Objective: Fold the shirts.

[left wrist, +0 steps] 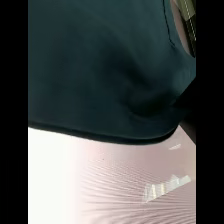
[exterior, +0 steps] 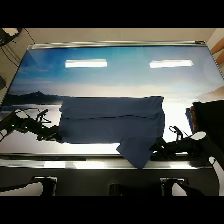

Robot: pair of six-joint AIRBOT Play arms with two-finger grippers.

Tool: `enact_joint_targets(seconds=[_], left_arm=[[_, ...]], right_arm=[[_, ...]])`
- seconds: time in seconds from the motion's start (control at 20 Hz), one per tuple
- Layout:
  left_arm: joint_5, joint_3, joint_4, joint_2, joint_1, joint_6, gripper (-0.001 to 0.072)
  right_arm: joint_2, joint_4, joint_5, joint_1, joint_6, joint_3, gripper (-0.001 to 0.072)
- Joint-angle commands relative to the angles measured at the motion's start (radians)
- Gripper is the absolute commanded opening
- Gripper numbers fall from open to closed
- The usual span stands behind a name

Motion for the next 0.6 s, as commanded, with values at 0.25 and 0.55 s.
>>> enact_joint_targets(seconds=[0.25,0.55], left_arm=[[0.034,0.096,-0.017,0.032,-0.001,0.131,0.0023],[0.074,0.479,-0.111,-0.074,-0.041,0.027,0.002]], right_arm=[[0.021,0.088,-0.064,0.0,-0.069,0.137,0.0046],[-0.142,0.081,-0.151,0.057,-0.005,0.6,0.0046]])
